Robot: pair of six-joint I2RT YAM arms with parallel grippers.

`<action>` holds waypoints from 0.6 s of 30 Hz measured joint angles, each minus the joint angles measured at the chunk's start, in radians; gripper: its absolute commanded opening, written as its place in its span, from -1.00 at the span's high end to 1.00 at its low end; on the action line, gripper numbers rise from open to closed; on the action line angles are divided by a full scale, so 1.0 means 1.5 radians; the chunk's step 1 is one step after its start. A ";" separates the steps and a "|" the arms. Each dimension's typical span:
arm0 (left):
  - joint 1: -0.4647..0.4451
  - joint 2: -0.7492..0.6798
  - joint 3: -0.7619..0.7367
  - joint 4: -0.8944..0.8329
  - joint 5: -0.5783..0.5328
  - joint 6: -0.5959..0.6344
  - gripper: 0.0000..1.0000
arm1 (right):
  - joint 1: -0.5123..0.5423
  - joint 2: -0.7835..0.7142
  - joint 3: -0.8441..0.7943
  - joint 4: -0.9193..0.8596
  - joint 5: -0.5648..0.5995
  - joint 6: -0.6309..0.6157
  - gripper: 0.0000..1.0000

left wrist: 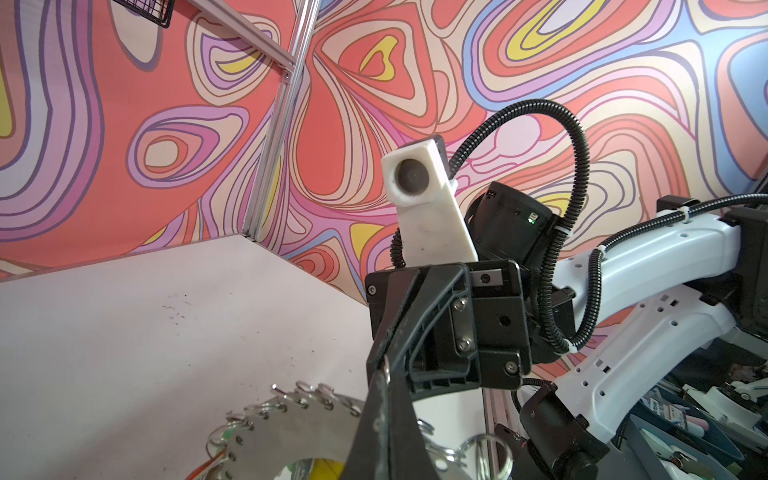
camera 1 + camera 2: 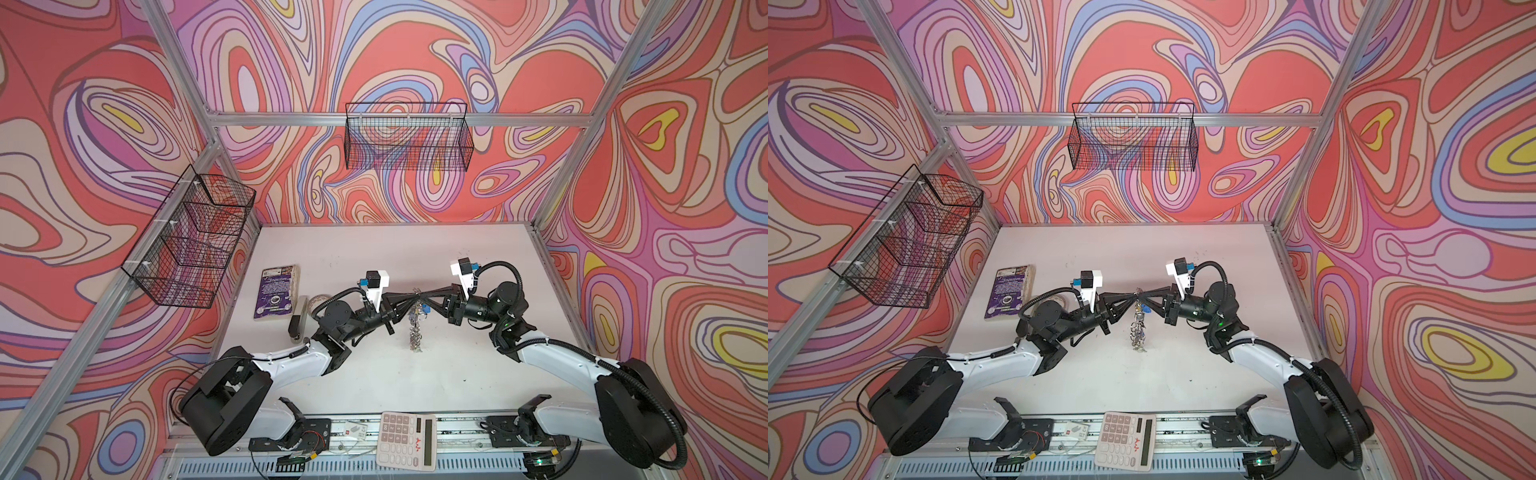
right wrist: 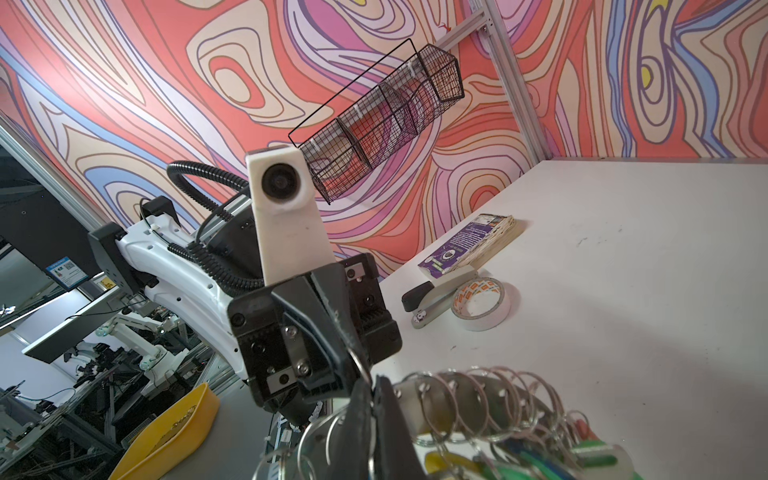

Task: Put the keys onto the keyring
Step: 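Lower the plate onto the table with both grippers and open them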

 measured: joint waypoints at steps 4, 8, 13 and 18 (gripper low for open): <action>0.011 0.004 0.000 -0.003 0.027 -0.014 1.00 | 0.002 -0.009 0.000 -0.027 0.004 -0.018 1.00; 0.019 -0.017 0.005 -0.064 0.051 -0.008 1.00 | 0.008 -0.034 0.001 -0.097 0.018 -0.057 1.00; 0.023 -0.086 0.011 -0.197 0.065 0.035 0.94 | 0.021 -0.052 0.016 -0.165 0.020 -0.106 1.00; 0.030 -0.117 0.034 -0.320 0.086 0.085 0.71 | 0.026 -0.052 0.016 -0.189 0.021 -0.125 1.00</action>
